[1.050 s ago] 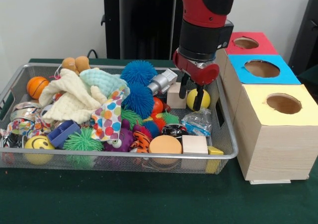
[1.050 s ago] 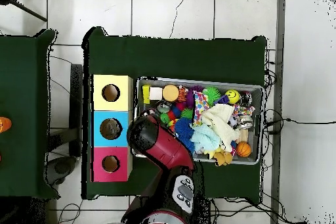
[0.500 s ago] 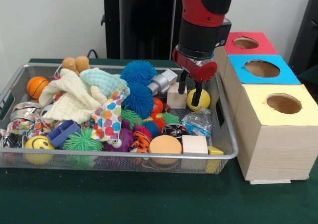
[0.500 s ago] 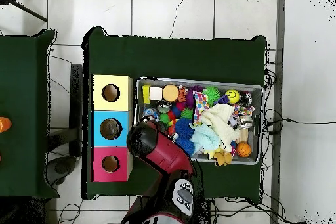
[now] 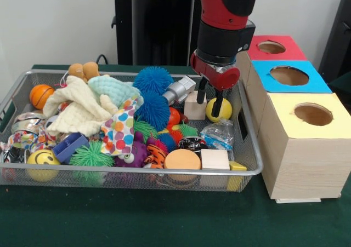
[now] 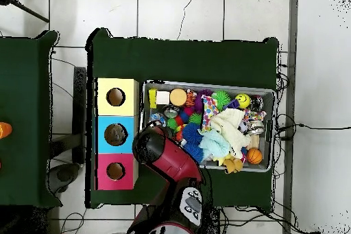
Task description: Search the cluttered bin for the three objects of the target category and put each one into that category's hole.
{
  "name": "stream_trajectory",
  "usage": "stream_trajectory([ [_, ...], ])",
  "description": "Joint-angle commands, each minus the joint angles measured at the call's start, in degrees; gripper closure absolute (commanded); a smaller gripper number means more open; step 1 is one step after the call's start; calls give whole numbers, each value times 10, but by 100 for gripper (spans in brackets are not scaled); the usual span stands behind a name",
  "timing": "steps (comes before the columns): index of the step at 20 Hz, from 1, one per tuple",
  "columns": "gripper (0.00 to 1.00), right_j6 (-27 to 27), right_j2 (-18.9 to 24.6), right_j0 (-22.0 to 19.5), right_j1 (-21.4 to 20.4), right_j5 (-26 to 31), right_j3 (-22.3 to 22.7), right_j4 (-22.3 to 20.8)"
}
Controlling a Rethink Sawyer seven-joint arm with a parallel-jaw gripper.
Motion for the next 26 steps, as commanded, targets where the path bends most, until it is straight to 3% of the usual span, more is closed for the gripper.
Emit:
stream_trajectory([
  [1,0,89,48,-5,11,-4,13,-15],
  [11,0,89,56,-10,13,-17,18,-16],
  [26,0,110,44,17,21,-3,7,1],
])
